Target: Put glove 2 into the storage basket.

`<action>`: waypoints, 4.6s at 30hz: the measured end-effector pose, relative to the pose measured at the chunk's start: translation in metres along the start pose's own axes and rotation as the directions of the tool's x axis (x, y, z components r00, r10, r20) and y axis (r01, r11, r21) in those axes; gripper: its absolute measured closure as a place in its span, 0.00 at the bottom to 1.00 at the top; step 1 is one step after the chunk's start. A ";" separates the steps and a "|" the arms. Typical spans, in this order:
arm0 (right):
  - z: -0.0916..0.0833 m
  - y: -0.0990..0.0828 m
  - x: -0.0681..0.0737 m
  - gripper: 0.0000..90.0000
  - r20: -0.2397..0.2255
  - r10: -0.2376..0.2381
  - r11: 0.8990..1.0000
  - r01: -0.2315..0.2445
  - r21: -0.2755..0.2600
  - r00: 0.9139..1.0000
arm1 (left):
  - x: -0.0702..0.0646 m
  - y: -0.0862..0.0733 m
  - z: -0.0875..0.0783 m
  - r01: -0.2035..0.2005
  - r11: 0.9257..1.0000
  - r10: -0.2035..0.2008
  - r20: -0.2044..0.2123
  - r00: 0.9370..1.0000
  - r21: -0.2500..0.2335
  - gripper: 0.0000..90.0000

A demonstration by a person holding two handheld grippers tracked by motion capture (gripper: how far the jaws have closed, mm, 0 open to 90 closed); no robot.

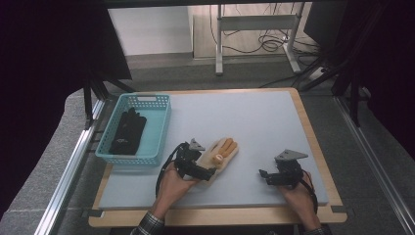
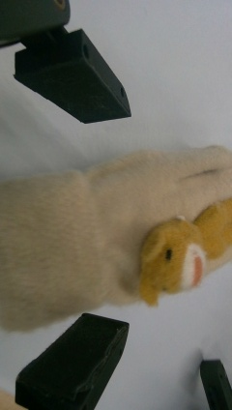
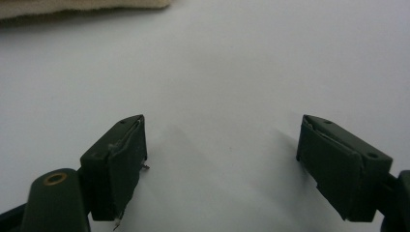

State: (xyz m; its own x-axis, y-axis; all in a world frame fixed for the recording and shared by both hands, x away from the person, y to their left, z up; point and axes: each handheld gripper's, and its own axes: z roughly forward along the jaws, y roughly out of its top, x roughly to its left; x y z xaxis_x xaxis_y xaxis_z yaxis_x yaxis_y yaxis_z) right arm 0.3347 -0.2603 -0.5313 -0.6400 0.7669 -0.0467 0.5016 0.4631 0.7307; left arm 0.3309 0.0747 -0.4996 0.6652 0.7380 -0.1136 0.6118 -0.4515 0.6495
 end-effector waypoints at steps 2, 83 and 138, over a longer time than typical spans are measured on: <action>0.000 0.000 0.000 0.20 0.000 0.000 1.000 0.000 0.000 1.000 | -0.001 0.002 0.007 0.003 1.000 -0.003 -0.004 1.000 0.009 0.04; 0.000 0.000 0.000 0.20 0.000 -0.001 1.000 0.001 0.001 1.000 | 0.071 0.048 -0.056 0.083 0.997 -0.082 -0.146 0.986 0.005 0.82; 0.000 0.000 0.000 0.20 -0.002 0.002 1.000 -0.002 0.000 1.000 | 0.210 0.010 -0.057 0.402 0.897 -0.295 -0.428 0.854 0.183 0.79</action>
State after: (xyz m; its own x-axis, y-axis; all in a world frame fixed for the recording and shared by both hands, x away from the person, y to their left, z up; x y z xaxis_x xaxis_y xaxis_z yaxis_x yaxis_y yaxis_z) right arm 0.3347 -0.2605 -0.5313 -0.6402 0.7669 -0.0445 0.5024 0.4618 0.7309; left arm 0.4521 0.2533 -0.4741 0.2043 0.9783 0.0335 0.8945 -0.2005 0.3996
